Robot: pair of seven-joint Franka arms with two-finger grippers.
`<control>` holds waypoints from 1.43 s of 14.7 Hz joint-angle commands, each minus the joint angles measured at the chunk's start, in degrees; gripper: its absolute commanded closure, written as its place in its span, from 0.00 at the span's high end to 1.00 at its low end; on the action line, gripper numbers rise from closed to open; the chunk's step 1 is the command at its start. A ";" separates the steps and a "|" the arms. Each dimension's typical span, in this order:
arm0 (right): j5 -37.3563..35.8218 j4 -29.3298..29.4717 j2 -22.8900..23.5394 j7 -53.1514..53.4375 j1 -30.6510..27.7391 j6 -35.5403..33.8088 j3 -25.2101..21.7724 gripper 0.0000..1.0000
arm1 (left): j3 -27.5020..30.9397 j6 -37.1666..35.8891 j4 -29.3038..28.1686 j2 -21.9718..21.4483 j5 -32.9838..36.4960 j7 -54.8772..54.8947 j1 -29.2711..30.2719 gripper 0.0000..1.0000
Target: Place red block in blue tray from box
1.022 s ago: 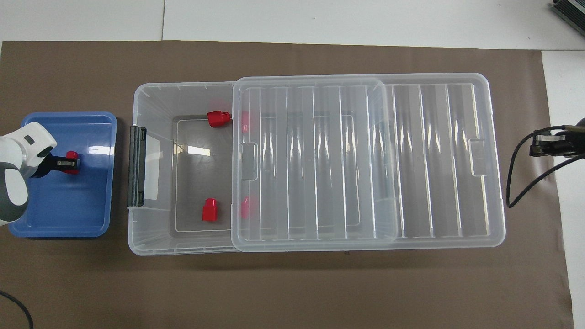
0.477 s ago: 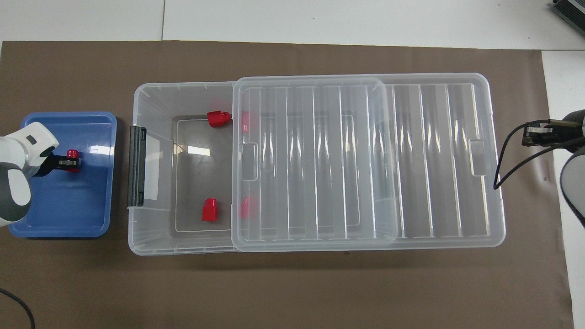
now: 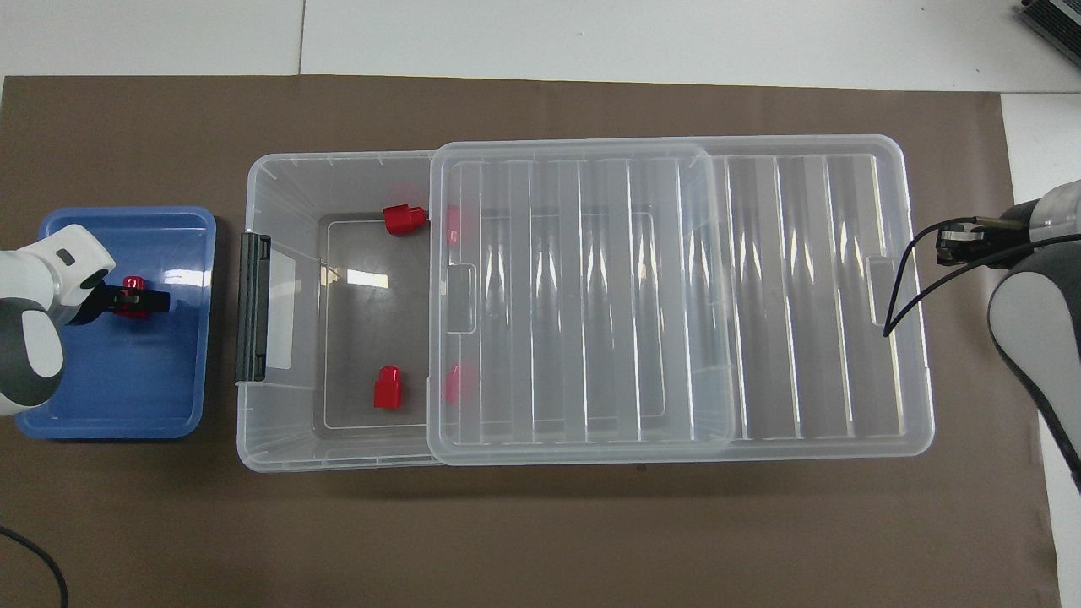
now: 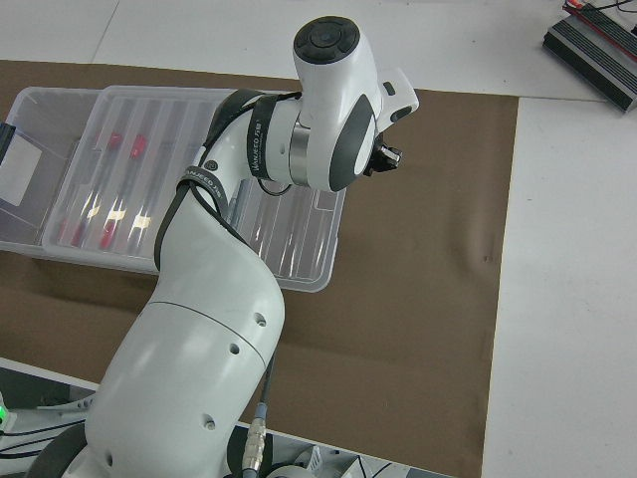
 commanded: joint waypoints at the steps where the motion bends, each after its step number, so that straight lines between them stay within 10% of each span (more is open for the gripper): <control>1: 0.80 -1.15 -0.51 0.81 0.82 0.83 0.47 0.00 | -0.24 -11.97 6.68 -2.73 -1.10 0.93 -0.50 1.00; 16: 0.97 -2.29 -1.39 1.16 8.38 -3.13 1.00 0.00 | -0.33 -23.01 11.79 -11.08 -1.10 -5.40 -5.78 1.00; 21: 4.13 -2.64 -1.56 1.34 11.37 -3.65 1.00 0.00 | -1.38 -36.70 17.86 -14.41 -1.36 -11.78 -6.22 1.00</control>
